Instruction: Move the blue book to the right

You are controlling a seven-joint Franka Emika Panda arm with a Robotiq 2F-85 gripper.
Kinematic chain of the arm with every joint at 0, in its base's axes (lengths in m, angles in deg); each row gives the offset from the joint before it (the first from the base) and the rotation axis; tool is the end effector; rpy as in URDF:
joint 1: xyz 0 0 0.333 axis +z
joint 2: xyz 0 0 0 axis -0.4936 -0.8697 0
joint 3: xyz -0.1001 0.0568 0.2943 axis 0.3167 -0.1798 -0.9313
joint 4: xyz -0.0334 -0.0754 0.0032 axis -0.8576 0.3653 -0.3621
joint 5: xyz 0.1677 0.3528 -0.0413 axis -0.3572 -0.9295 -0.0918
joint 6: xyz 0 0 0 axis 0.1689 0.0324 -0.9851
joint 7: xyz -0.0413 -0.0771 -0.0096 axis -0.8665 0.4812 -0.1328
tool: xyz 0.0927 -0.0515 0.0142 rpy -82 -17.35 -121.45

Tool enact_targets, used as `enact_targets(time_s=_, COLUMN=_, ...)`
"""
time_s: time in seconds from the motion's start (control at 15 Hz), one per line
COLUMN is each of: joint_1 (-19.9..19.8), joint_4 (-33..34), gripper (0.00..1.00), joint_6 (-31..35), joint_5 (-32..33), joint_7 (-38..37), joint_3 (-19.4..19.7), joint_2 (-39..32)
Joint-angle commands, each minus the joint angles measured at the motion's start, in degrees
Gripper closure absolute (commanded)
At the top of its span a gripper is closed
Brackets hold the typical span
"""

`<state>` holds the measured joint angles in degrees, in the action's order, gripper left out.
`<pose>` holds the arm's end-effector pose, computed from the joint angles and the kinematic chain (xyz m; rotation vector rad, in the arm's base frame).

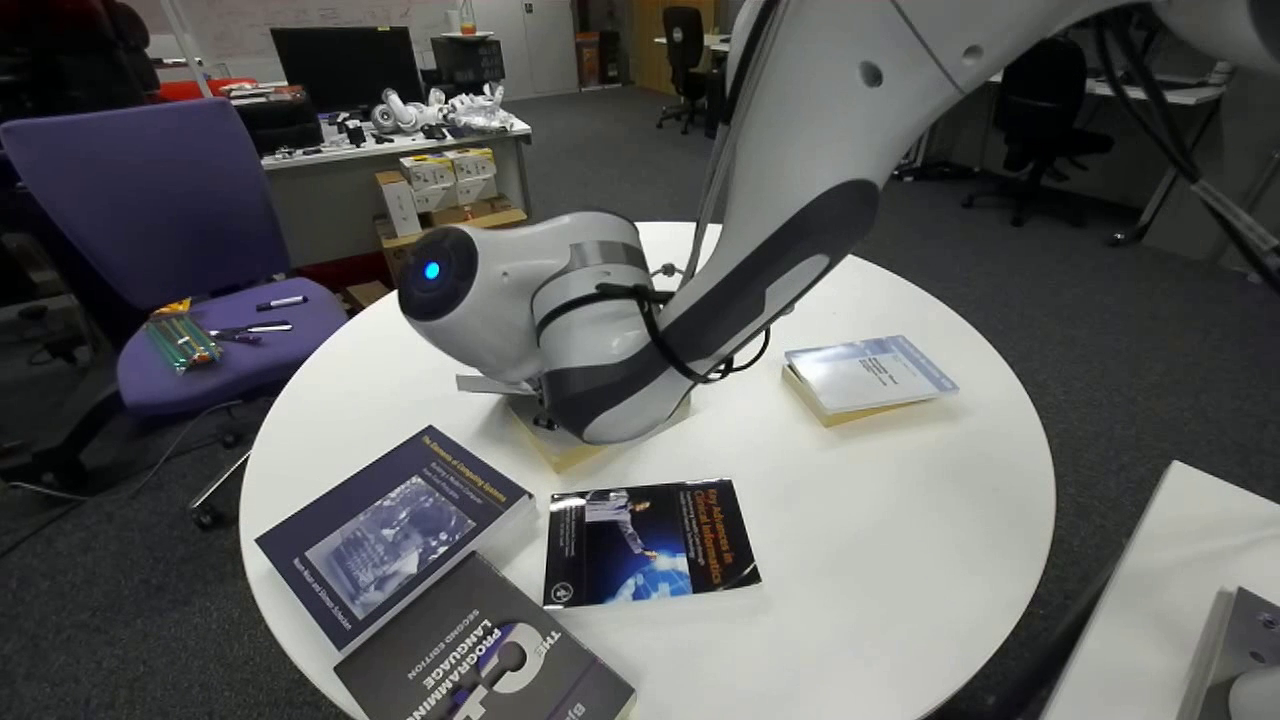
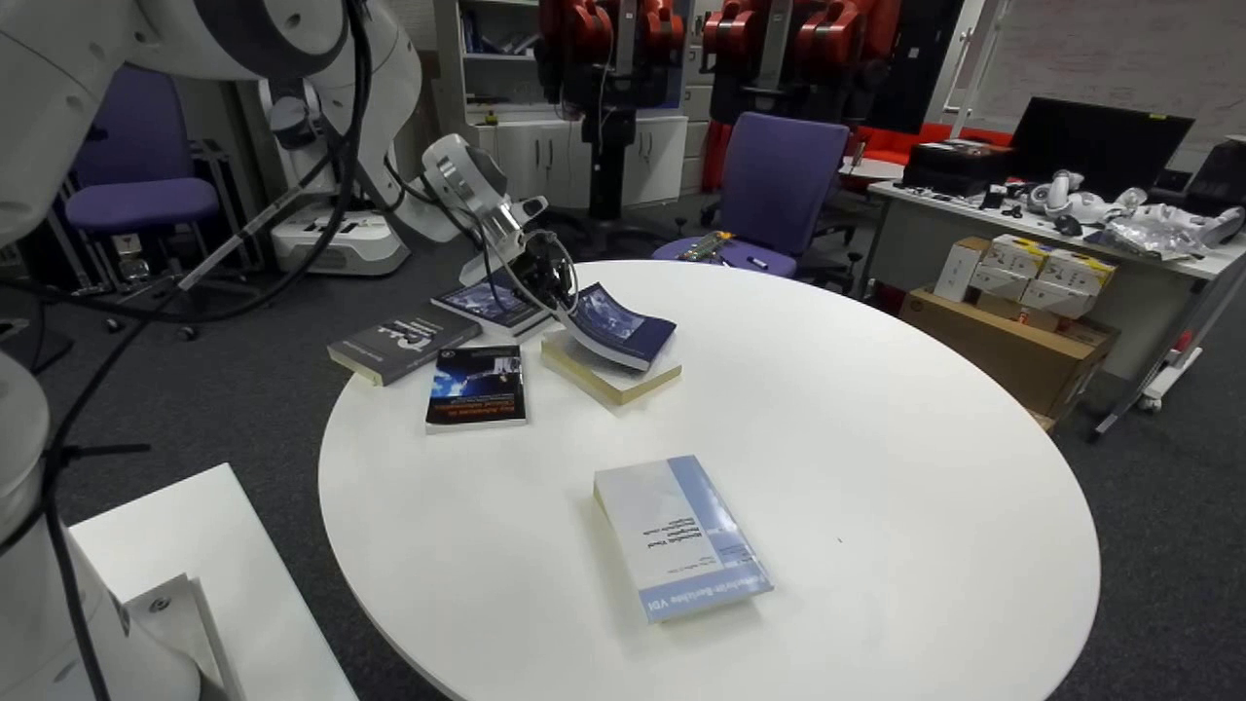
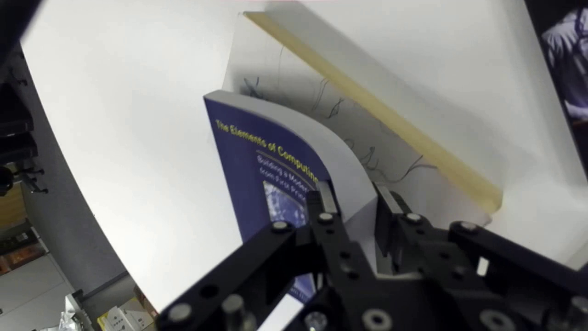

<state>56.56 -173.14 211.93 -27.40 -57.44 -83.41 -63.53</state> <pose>0.6320 0.2921 0.2023 2.4540 0.5887 0.3474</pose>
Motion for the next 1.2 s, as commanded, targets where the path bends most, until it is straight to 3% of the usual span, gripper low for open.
enact_targets(time_s=0.0, joint_1=-2.0, joint_4=-2.4, gripper=0.94, joint_6=-1.9, joint_5=-2.7, joint_7=2.9, joint_3=-1.9, joint_2=7.6)
enact_targets(time_s=1.13, joint_1=-9.9, joint_4=-11.2, gripper=0.94, joint_6=-8.9, joint_5=-4.1, joint_7=1.7, joint_3=-1.6, joint_2=29.1)
